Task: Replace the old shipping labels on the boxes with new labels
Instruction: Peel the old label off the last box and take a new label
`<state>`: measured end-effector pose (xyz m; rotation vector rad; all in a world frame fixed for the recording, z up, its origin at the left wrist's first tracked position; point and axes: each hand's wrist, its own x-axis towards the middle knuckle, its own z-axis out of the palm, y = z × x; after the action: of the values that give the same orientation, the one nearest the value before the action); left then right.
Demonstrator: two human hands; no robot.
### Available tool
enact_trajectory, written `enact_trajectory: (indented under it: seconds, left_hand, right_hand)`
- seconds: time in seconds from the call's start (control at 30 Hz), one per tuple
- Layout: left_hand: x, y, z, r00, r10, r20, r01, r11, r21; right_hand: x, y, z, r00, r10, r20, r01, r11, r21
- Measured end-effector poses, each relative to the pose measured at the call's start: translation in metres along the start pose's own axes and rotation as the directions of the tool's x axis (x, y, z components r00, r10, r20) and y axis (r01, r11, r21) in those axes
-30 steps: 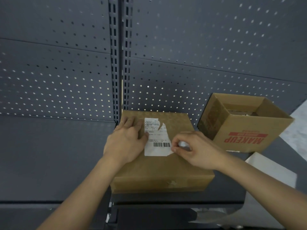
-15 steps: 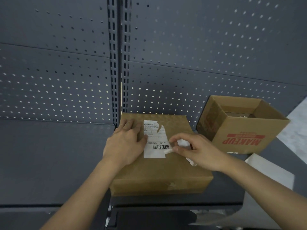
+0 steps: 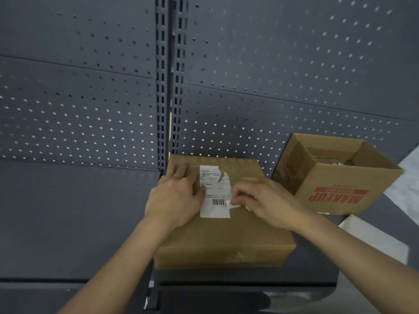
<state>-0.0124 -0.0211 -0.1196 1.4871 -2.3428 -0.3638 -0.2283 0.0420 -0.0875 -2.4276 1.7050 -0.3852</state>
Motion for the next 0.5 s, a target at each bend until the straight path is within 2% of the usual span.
enact_trajectory:
  seconds: [0.1, 0.2, 0.33, 0.5]
  left_hand:
    - [0.0, -0.001, 0.001, 1.0, 0.002, 0.009, -0.002, 1.0, -0.001]
    - [0.0, 0.0, 0.0, 1.0, -0.006, 0.02, 0.006, 1.0, -0.006]
    - [-0.002, 0.001, -0.002, 1.0, -0.014, 0.022, 0.014, 1.0, -0.013]
    - [-0.001, 0.001, -0.002, 1.0, -0.013, 0.024, 0.013, 1.0, -0.006]
  right_hand:
    - [0.009, 0.002, 0.003, 0.995, 0.076, -0.065, -0.075, 0.997, 0.028]
    - [0.023, 0.004, 0.002, 0.973, 0.159, -0.167, -0.138, 0.982, 0.127]
    - [0.038, 0.009, -0.001, 0.928, 0.303, -0.216, -0.232, 0.925, 0.3]
    - [0.044, 0.016, -0.004, 0.93, 0.304, -0.204, -0.236, 0.924, 0.3]
